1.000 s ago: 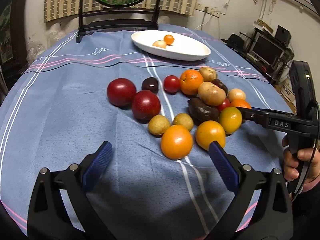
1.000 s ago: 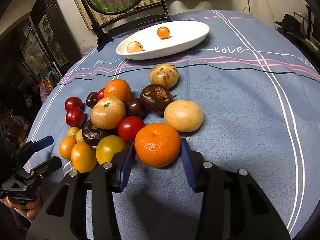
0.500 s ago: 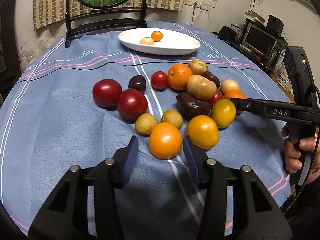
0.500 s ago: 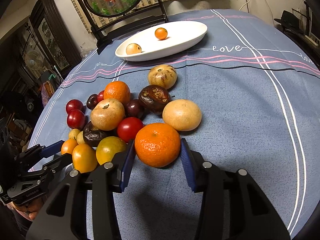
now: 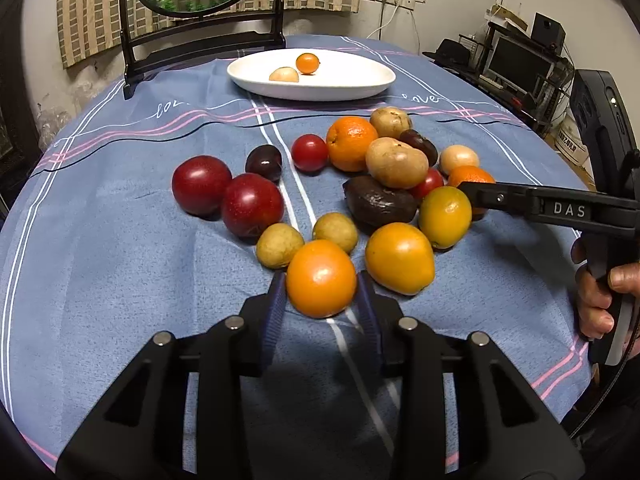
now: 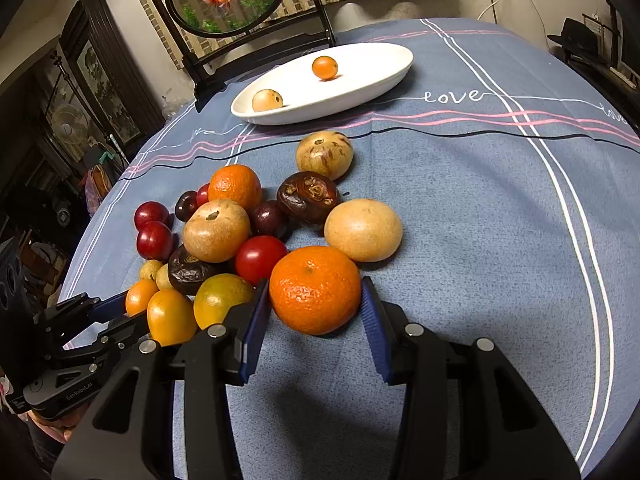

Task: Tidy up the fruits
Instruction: 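Grasp an orange fruit with the left tool while the right tool grasps a mandarin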

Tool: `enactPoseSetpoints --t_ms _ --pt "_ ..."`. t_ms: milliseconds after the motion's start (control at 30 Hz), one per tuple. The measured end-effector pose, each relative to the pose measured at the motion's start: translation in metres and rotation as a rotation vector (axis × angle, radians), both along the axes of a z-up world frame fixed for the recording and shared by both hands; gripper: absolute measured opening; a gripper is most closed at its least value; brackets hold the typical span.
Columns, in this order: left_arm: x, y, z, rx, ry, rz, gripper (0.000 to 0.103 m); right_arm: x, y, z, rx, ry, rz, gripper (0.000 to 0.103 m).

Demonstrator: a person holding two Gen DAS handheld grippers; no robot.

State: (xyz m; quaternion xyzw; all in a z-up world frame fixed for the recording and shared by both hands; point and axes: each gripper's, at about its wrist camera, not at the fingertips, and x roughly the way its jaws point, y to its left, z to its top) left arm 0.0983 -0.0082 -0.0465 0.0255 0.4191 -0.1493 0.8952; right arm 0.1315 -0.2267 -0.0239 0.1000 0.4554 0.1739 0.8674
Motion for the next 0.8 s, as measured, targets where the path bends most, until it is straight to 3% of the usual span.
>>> enactPoseSetpoints --t_ms 167,500,633,800 --pt "-0.003 0.003 0.001 -0.017 -0.001 0.009 0.036 -0.001 -0.001 0.0 0.004 -0.004 -0.002 0.045" --pt "-0.003 0.016 0.014 -0.167 0.024 -0.013 0.036 -0.014 -0.006 0.01 0.056 -0.054 0.024 0.045" --pt "0.01 0.016 0.036 -0.208 0.006 -0.049 0.036 -0.012 -0.008 0.032 0.104 -0.102 0.049 0.045" --pt "0.058 0.012 0.074 -0.22 -0.044 -0.092 0.036 0.029 -0.006 0.072 0.117 -0.167 0.077 0.045"
